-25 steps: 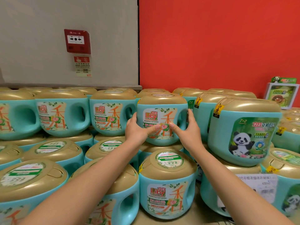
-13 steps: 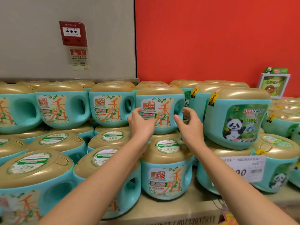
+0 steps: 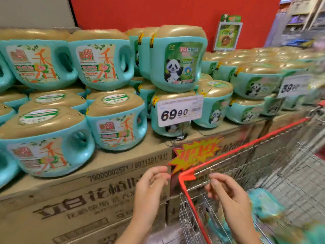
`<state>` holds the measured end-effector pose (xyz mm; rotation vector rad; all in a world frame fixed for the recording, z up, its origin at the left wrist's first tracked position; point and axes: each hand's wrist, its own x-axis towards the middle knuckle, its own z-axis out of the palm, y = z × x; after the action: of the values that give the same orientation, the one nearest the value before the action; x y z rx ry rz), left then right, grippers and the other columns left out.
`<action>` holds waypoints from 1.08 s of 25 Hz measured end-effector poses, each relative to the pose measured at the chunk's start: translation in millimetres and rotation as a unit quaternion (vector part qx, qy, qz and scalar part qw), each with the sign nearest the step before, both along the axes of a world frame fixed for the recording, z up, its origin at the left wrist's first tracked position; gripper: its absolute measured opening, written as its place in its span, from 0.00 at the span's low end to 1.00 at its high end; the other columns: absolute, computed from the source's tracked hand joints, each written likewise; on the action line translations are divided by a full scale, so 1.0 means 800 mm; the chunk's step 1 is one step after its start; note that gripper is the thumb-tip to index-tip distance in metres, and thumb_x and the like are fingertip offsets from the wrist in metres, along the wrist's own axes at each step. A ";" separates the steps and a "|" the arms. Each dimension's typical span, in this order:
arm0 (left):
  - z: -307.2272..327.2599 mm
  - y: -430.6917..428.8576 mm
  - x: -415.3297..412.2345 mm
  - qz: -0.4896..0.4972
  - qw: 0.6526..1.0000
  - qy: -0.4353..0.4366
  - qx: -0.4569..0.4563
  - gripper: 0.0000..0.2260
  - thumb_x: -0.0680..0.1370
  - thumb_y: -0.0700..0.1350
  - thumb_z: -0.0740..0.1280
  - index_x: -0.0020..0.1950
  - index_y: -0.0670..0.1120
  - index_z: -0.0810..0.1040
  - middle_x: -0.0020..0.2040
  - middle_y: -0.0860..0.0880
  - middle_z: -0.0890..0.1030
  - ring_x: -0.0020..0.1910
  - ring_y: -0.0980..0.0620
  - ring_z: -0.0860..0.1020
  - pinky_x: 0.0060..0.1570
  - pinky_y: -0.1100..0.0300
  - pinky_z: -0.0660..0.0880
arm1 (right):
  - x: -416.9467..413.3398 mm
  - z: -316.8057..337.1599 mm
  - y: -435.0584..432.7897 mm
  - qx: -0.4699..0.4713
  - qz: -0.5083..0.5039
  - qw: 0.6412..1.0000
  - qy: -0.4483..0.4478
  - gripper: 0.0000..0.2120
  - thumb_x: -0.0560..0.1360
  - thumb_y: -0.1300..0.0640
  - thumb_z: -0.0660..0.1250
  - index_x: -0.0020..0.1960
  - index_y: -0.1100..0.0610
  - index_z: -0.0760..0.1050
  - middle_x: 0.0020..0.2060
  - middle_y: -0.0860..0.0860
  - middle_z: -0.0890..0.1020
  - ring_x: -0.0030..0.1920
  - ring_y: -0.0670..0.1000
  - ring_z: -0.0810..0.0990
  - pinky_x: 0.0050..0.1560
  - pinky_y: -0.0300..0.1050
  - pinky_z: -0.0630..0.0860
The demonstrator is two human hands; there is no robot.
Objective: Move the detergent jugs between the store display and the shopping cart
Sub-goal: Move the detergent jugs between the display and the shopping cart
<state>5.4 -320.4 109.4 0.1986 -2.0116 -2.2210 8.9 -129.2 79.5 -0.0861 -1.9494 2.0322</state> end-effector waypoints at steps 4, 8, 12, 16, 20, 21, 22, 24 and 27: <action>-0.072 0.116 0.073 -0.029 0.994 -0.103 0.011 0.08 0.76 0.31 0.67 0.44 0.43 0.82 0.34 0.48 0.84 0.30 0.61 0.79 0.33 0.74 0.72 | 0.082 -0.056 0.135 -0.020 -0.084 0.994 -0.073 0.07 0.76 0.71 0.63 0.45 0.64 0.78 0.28 0.55 0.82 0.25 0.45 0.77 0.29 0.34 0.76; -0.114 0.241 0.135 -0.015 0.986 -0.162 0.022 0.08 0.76 0.33 0.67 0.46 0.45 0.82 0.35 0.51 0.85 0.35 0.54 0.78 0.36 0.63 0.73 | 0.151 -0.066 0.268 -0.007 -0.097 0.989 -0.109 0.08 0.76 0.71 0.64 0.43 0.62 0.78 0.27 0.53 0.81 0.27 0.44 0.77 0.30 0.33 0.75; -0.123 0.337 0.163 -0.038 0.985 -0.168 0.020 0.08 0.77 0.33 0.67 0.45 0.45 0.82 0.38 0.48 0.84 0.36 0.53 0.78 0.36 0.61 0.72 | 0.193 -0.068 0.369 -0.022 -0.112 0.985 -0.131 0.07 0.77 0.71 0.63 0.45 0.64 0.78 0.27 0.53 0.81 0.29 0.43 0.78 0.31 0.33 0.76; -0.124 0.398 0.149 -0.060 0.987 -0.147 0.011 0.07 0.76 0.33 0.67 0.47 0.43 0.82 0.34 0.51 0.83 0.32 0.61 0.79 0.34 0.69 0.74 | 0.192 -0.075 0.428 -0.018 -0.114 0.983 -0.142 0.09 0.77 0.68 0.64 0.43 0.58 0.80 0.30 0.52 0.82 0.31 0.46 0.78 0.33 0.37 0.77; -0.142 0.438 0.115 -0.052 0.984 -0.166 0.031 0.07 0.77 0.33 0.67 0.46 0.44 0.81 0.33 0.51 0.83 0.37 0.51 0.78 0.40 0.57 0.72 | 0.139 -0.081 0.458 0.000 -0.085 0.984 -0.155 0.09 0.77 0.67 0.64 0.43 0.57 0.79 0.29 0.51 0.81 0.30 0.46 0.77 0.33 0.36 0.74; -0.151 0.446 0.103 -0.042 0.983 -0.174 0.038 0.07 0.77 0.33 0.67 0.45 0.43 0.81 0.33 0.50 0.83 0.37 0.51 0.77 0.39 0.57 0.71 | 0.118 -0.084 0.463 0.006 -0.073 0.984 -0.163 0.09 0.77 0.68 0.63 0.43 0.57 0.78 0.29 0.50 0.80 0.29 0.45 0.77 0.32 0.35 0.73; -0.161 0.456 0.088 -0.027 0.981 -0.185 0.044 0.07 0.77 0.33 0.66 0.45 0.44 0.80 0.34 0.49 0.82 0.36 0.51 0.78 0.38 0.58 0.71 | 0.093 -0.089 0.469 0.017 -0.059 0.984 -0.170 0.09 0.77 0.68 0.63 0.44 0.57 0.78 0.29 0.50 0.80 0.29 0.45 0.76 0.31 0.34 0.73; -0.184 0.474 0.059 0.008 0.974 -0.220 0.056 0.08 0.78 0.34 0.65 0.45 0.45 0.80 0.37 0.48 0.82 0.36 0.53 0.78 0.34 0.63 0.72 | 0.048 -0.101 0.474 0.045 -0.027 0.981 -0.184 0.09 0.77 0.69 0.62 0.45 0.59 0.77 0.32 0.54 0.80 0.30 0.47 0.76 0.32 0.35 0.73; -0.224 0.508 0.016 0.068 0.950 -0.296 0.070 0.10 0.80 0.34 0.62 0.44 0.47 0.77 0.38 0.47 0.79 0.34 0.53 0.74 0.25 0.71 0.70 | -0.014 -0.130 0.481 0.102 0.016 0.969 -0.223 0.07 0.77 0.69 0.62 0.46 0.61 0.77 0.32 0.55 0.77 0.32 0.48 0.74 0.33 0.36 0.71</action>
<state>18.2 85.7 -70.0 1.1039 -1.9951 -2.4061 -2.3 255.4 -24.6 -0.5046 -2.4280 1.9413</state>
